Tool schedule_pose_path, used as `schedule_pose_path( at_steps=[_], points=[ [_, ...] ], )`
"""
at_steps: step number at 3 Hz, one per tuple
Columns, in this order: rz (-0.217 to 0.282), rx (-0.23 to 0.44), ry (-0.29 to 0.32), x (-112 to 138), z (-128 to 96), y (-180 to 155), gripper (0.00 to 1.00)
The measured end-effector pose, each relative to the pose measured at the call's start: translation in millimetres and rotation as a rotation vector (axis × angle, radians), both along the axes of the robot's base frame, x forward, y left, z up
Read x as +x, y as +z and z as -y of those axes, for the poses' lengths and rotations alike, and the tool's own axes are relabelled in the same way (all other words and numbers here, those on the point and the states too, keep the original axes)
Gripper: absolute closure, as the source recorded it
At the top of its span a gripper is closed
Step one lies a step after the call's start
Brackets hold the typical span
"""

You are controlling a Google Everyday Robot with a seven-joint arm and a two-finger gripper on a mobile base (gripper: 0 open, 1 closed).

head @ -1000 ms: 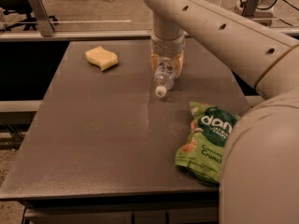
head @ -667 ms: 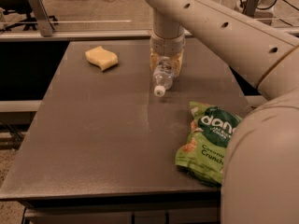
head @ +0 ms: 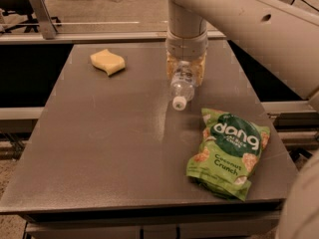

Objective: Move blue plastic bottle near green rice chip bag

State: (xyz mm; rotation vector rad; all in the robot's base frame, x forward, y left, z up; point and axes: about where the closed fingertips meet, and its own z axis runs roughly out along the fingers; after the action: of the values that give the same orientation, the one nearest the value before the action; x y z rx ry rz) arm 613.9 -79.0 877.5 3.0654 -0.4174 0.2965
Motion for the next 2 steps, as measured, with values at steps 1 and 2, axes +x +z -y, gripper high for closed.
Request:
schedule_pose_path(
  at_steps=[1, 2],
  points=[
    [-0.013, 0.01, -0.027, -44.4, -5.3, 5.2, 1.0],
    [-0.011, 0.012, -0.027, -43.9, -5.5, 5.3, 1.0]
  ],
)
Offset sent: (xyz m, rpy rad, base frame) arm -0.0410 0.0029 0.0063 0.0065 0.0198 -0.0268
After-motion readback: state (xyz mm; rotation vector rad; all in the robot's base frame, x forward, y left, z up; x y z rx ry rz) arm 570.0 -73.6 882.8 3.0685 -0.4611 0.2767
